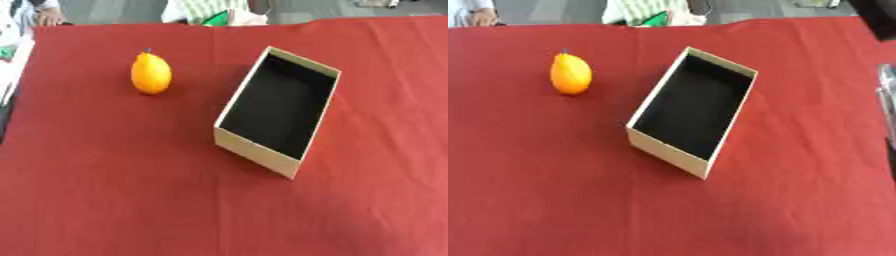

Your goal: Pick up objects on the table and place them in the box.

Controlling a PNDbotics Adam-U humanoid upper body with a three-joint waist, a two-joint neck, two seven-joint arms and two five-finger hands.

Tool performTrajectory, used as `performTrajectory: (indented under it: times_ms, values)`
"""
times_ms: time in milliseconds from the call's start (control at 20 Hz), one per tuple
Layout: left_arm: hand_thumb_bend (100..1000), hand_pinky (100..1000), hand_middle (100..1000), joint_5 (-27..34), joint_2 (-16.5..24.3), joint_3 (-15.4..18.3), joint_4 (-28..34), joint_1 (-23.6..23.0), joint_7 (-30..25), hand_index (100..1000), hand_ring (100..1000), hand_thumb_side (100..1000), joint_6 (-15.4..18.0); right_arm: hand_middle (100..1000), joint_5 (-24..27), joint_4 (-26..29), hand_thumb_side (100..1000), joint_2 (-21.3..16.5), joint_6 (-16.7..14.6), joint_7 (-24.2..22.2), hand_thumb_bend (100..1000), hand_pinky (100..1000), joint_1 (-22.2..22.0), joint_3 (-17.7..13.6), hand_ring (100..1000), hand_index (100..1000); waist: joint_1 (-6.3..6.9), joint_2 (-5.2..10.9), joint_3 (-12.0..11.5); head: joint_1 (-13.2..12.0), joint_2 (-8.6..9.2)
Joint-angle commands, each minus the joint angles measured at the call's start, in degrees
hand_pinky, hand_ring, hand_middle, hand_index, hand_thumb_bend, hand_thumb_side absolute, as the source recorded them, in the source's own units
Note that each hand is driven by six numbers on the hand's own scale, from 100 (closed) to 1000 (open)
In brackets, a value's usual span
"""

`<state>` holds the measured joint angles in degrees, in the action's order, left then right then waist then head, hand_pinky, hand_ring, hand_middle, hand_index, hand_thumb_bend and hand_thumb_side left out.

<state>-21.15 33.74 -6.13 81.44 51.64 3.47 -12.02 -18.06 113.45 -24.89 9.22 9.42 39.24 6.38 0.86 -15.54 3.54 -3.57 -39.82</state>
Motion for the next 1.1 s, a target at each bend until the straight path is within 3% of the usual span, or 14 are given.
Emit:
performTrajectory:
  times_ms: [50,250,600,800,1100]
  values:
    - [305,476,702,-2.66,1.01,-1.76,-7.74,4.55,-6.00,837,656,683,0.89,778,0.14,1.14,737,-0.32,0.04,-0.28,100,925,0.63,-0.15,819,919,-0.13,1.49,0.02,-0.04,-0.58]
    - [317,500,714,-8.01,-0.29,-4.19,-16.87,9.40,-12.00,831,680,671,3.73,778,0.19,1.14,736,-0.17,0.13,-0.57,100,924,0.87,0.05,819,918,-0.37,1.59,-0.08,0.43,-0.43]
    - [395,544,741,-18.87,-1.31,-5.78,-26.87,13.76,-21.05,838,725,648,8.29,778,0.34,1.14,736,-0.01,0.33,-1.22,100,924,1.33,0.53,820,918,-0.57,1.66,-0.43,1.17,-0.39]
    - [502,564,753,-22.40,-1.51,-5.39,-30.45,14.51,-23.46,858,743,614,10.03,777,0.31,1.14,736,0.01,0.44,-1.33,100,924,1.28,0.57,820,918,-0.59,1.78,-0.48,1.21,-0.30]
    - [745,602,780,-24.30,-1.65,-4.84,-31.92,14.52,-29.15,889,771,497,10.95,777,0.32,1.14,738,0.08,0.52,-1.34,100,924,1.18,0.56,819,918,-0.58,1.82,-0.39,1.23,-0.13]
